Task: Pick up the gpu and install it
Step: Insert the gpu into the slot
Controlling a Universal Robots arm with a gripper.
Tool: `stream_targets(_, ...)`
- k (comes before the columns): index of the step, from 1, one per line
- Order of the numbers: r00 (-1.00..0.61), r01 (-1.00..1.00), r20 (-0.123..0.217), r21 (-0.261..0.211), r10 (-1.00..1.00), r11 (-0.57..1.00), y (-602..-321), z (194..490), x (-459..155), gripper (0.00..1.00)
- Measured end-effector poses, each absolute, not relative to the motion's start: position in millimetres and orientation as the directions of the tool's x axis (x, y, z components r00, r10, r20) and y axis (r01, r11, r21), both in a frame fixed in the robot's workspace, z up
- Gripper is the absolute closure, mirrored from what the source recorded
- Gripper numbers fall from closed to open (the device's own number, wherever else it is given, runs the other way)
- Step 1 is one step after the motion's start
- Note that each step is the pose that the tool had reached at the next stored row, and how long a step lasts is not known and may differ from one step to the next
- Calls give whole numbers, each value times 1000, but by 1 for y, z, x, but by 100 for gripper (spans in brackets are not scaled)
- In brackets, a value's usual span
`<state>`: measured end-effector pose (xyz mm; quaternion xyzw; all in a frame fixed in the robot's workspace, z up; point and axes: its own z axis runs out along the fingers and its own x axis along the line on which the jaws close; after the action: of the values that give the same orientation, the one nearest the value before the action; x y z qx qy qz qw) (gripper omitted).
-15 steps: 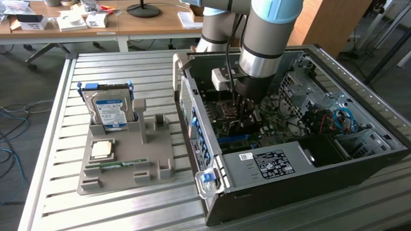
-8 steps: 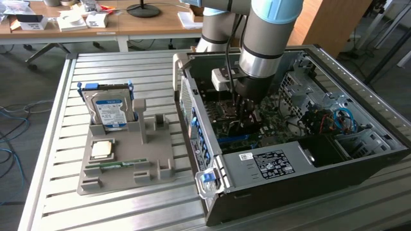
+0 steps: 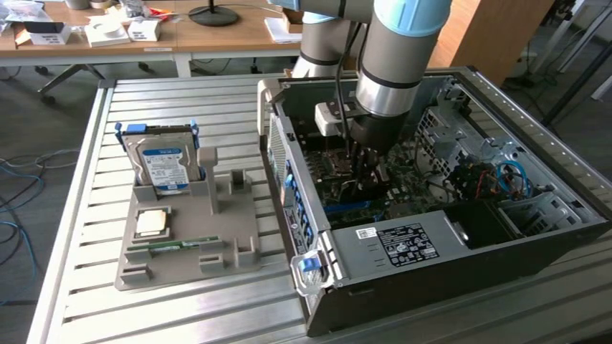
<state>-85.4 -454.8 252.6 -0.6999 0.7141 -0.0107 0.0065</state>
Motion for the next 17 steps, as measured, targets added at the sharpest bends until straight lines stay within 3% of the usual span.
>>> stream_targets(17,-20,-1000,6,-25,-1000,20,-455,252,-87,74)
